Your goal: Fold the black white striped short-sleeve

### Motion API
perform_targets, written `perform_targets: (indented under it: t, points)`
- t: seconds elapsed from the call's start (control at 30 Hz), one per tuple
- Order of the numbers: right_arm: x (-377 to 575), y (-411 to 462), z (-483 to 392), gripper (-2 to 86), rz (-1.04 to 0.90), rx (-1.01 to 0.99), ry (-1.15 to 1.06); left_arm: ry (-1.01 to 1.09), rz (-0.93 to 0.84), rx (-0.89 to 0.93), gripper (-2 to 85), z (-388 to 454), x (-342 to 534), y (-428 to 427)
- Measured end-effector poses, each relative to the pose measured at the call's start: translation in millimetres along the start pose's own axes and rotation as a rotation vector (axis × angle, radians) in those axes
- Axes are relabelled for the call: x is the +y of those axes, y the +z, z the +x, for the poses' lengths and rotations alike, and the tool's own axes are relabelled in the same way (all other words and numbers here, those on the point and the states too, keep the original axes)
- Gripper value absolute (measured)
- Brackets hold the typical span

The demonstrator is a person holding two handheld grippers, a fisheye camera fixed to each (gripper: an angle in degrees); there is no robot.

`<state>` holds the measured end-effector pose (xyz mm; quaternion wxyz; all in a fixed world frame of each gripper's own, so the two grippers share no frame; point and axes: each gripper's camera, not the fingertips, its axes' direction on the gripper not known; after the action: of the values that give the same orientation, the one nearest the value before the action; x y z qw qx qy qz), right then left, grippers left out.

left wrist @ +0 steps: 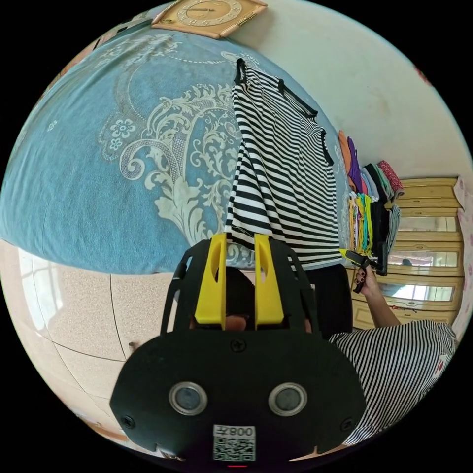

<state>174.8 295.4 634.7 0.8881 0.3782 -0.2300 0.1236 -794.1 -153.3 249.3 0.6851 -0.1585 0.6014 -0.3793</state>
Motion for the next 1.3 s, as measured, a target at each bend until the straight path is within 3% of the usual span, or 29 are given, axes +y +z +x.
perform_targets:
  t: [0.23, 0.57, 1.3]
  points:
    - [10, 19, 16, 6.9, 0.000, -0.043, 0.028, -0.034, -0.016, -0.024, 3.5, -8, 26, 6]
    - [39, 24, 19, 7.4, 0.031, -0.062, 0.057, -0.226, 0.122, 0.127, 2.4, -68, 98, -29]
    - [71, 33, -39, 7.7, -0.019, 0.073, 0.025, -0.250, 0.162, 0.120, 2.3, -81, 152, -87]
